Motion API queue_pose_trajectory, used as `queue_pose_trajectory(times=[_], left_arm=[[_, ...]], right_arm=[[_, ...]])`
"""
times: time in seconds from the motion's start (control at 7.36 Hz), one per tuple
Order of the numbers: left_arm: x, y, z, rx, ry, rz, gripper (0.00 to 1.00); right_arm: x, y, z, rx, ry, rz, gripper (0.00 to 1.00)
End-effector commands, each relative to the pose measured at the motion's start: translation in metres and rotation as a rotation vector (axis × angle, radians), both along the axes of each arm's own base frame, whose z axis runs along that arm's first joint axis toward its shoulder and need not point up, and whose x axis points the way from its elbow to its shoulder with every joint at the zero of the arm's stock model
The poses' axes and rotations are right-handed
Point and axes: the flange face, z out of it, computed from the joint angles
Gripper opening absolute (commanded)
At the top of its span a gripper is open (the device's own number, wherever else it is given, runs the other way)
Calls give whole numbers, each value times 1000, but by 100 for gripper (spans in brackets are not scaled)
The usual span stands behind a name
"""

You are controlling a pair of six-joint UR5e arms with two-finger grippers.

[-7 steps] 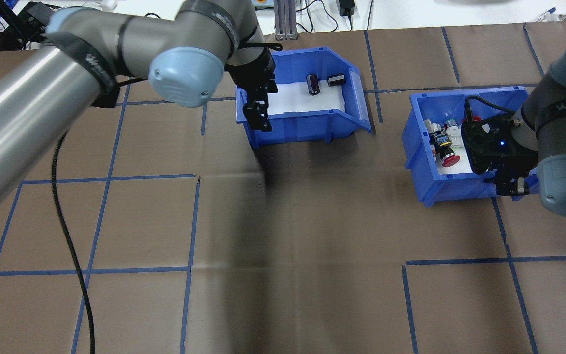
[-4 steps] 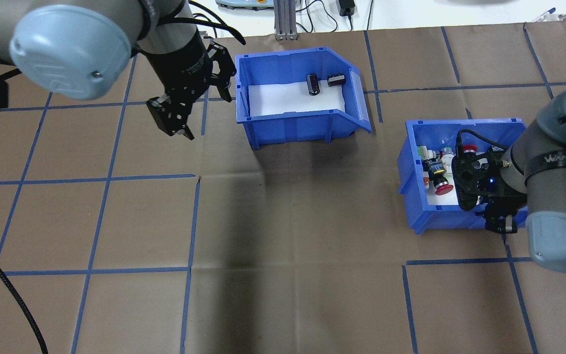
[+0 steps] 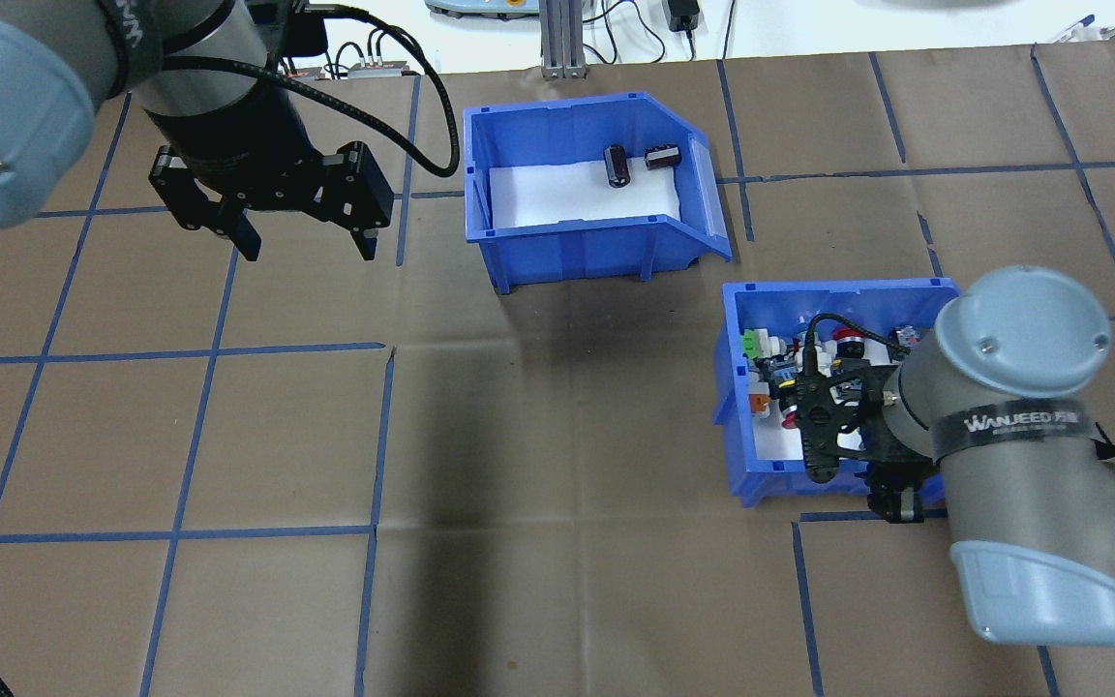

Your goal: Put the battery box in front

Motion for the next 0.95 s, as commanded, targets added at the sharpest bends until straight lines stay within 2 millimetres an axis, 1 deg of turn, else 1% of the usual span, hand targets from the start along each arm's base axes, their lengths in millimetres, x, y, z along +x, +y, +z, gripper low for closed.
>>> queue_pose_trajectory(times=[0.0, 0.14, 0.27, 0.41, 0.54, 0.68, 0.82], left_arm=[[4, 10, 10, -16, 8, -196, 99], [5, 9, 8, -11, 7, -213, 99], [5, 13, 13, -22, 5, -191, 99], [6, 23, 23, -28, 0, -139, 99], [7, 27, 29, -45, 2, -131, 99], [14, 23, 27, -39, 4, -119, 99], [19, 23, 28, -39, 4, -100, 99]], right_arm=[[64, 20, -2, -43, -11, 15, 5], [95, 20, -4, -63, -14, 22, 5], [134, 22, -4, -64, -9, 41, 5], [172, 23, -3, -70, -4, 52, 5], [207, 20, -10, -59, 1, 56, 5], [227, 20, -27, -40, 32, 63, 5], [230, 18, -37, -35, 41, 53, 6]])
